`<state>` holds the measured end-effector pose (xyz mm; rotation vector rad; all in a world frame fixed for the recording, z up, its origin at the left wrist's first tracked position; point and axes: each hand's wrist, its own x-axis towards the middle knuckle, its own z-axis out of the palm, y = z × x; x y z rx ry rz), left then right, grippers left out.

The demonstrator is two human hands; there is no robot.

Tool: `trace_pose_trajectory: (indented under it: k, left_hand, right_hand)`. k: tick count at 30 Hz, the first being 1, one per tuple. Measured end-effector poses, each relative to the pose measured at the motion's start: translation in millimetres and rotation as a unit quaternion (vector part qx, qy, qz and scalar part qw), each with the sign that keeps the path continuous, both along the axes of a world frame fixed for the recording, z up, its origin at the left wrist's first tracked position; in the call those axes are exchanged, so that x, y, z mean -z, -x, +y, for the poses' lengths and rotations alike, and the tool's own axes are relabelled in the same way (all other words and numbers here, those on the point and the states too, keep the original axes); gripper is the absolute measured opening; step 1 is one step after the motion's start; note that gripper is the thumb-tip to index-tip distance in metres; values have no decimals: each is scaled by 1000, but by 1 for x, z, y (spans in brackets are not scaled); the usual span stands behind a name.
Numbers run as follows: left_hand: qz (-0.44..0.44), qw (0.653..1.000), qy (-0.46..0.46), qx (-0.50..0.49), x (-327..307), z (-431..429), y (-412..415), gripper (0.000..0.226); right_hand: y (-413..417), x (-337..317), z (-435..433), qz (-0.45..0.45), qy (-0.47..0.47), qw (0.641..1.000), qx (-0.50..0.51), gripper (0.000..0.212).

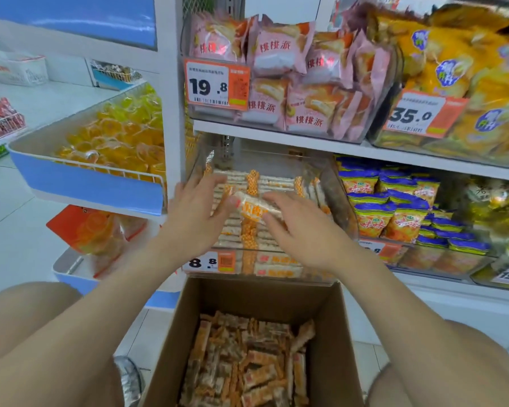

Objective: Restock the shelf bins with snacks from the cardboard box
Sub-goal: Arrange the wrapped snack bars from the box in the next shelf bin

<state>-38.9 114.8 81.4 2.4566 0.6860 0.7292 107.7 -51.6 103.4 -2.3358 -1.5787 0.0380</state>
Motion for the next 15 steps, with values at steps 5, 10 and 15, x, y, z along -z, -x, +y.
trace_pose_trajectory:
  k: [5, 10, 15]
  left_hand:
    - [65, 991, -62, -100, 0, 24, -3, 46]
    - [26, 980, 175, -96, 7, 32, -9, 54]
    - [-8, 980, 173, -102, 20, 36, -18, 63]
  right_hand:
    - [-41, 19, 47, -27, 16, 999, 36, 48]
    - [-64, 38, 110, -78, -20, 995, 66, 43]
    - [-83, 49, 161, -112, -34, 991, 66, 47]
